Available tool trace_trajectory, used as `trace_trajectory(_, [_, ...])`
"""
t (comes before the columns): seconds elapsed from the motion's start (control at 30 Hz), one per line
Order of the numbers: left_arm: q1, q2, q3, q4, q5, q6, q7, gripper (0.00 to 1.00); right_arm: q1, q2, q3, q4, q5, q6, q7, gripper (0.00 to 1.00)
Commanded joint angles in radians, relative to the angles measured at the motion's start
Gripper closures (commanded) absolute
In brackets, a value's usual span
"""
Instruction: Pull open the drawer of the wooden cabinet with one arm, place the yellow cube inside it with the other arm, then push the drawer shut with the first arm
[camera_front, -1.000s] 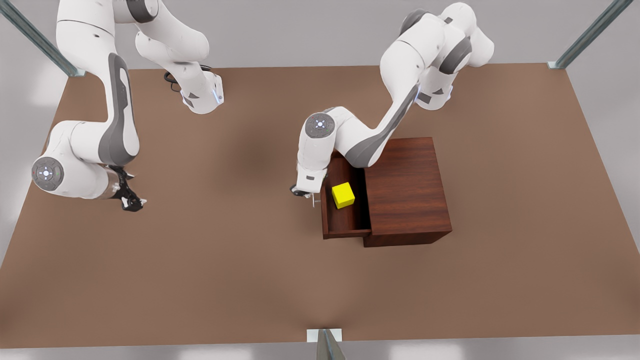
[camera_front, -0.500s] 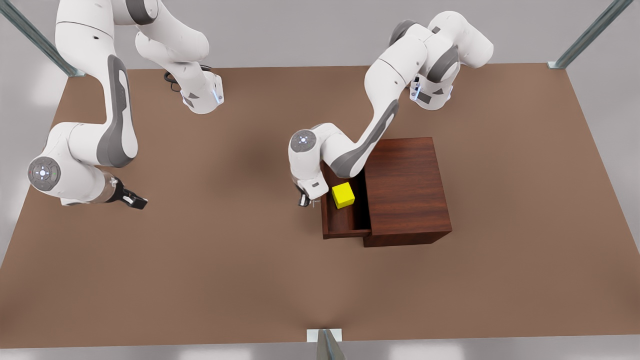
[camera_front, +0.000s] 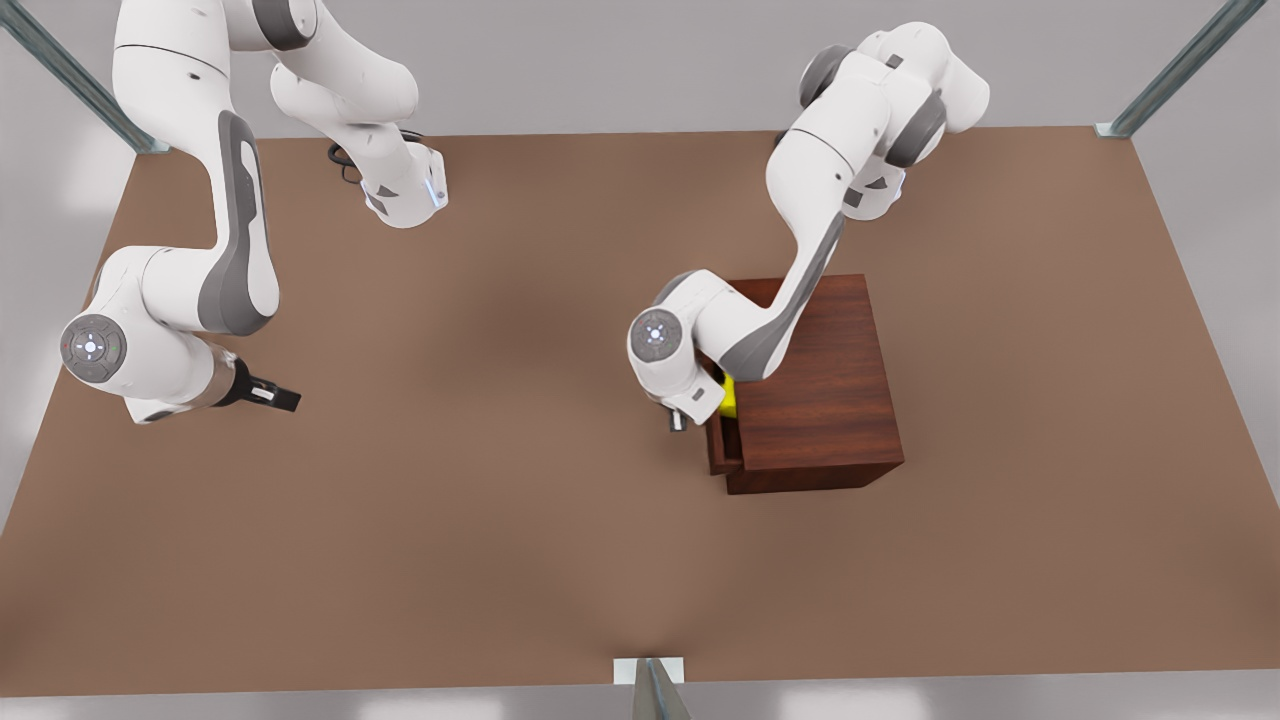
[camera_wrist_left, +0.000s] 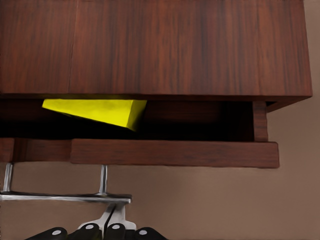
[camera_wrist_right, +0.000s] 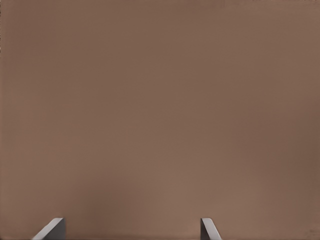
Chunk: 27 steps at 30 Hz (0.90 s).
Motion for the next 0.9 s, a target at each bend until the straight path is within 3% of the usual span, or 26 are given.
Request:
trace_trajectory(0.0, [0.001, -0.004, 0.0, 0.0, -0.018, -0.068, -0.004, 1.0, 0.0, -0.001, -0.001, 0.0, 0.0, 0.001, -0.147, 0.0])
trace_trajectory(0.37, [0.084, -0.087, 0.008, -0.019, -0.077, -0.171, 0.215, 1.0, 0.001, 0.008, 0.001, 0.002, 0.0, 0.001, -0.144, 0.0])
trace_trajectory(0.4, [0.099, -0.116, 0.008, -0.011, -0.106, -0.171, 0.205, 0.56, 0.001, 0.008, 0.001, 0.002, 0.0, 0.001, -0.144, 0.0])
trace_trajectory(0.43, [0.099, -0.124, 0.005, -0.003, -0.111, -0.17, 0.2, 0.0, 0.001, 0.008, 0.001, 0.004, 0.0, 0.001, -0.145, 0.0])
trace_trajectory(0.5, [0.101, -0.188, 0.009, 0.017, -0.095, -0.205, 0.228, 0.0, 0.001, 0.008, 0.001, 0.004, 0.0, 0.001, -0.145, 0.0])
trace_trajectory(0.57, [0.202, -0.286, 0.016, 0.003, -0.107, -0.291, 0.77, 0.0, 0.001, 0.01, 0.001, 0.007, 0.0, 0.001, -0.145, 0.0])
trace_trajectory(0.7, [0.452, -0.345, 0.031, 0.015, -0.127, -0.317, 2.137, 0.0, 0.0, 0.01, 0.001, 0.007, 0.0, 0.001, -0.145, 0.0])
trace_trajectory(0.73, [0.549, -0.372, 0.029, 0.008, -0.158, -0.335, 2.376, 0.0, 0.001, 0.01, 0.001, 0.007, 0.0, 0.001, -0.145, 0.0])
trace_trajectory(0.8, [0.569, -0.429, 0.026, -0.005, -0.157, -0.355, 2.412, 0.0, 0.0, 0.01, 0.001, 0.007, 0.0, 0.001, -0.145, 0.0])
trace_trajectory(0.83, [0.587, -0.682, 0.029, -0.384, -0.144, -0.101, 2.473, 0.0, 0.001, 0.01, 0.001, 0.007, 0.0, 0.001, -0.145, 0.0])
trace_trajectory(0.87, [0.59, -0.754, 0.037, -0.497, -0.149, -0.035, 2.501, 0.0, 0.0, 0.01, 0.001, 0.007, 0.0, 0.001, -0.145, 0.0])
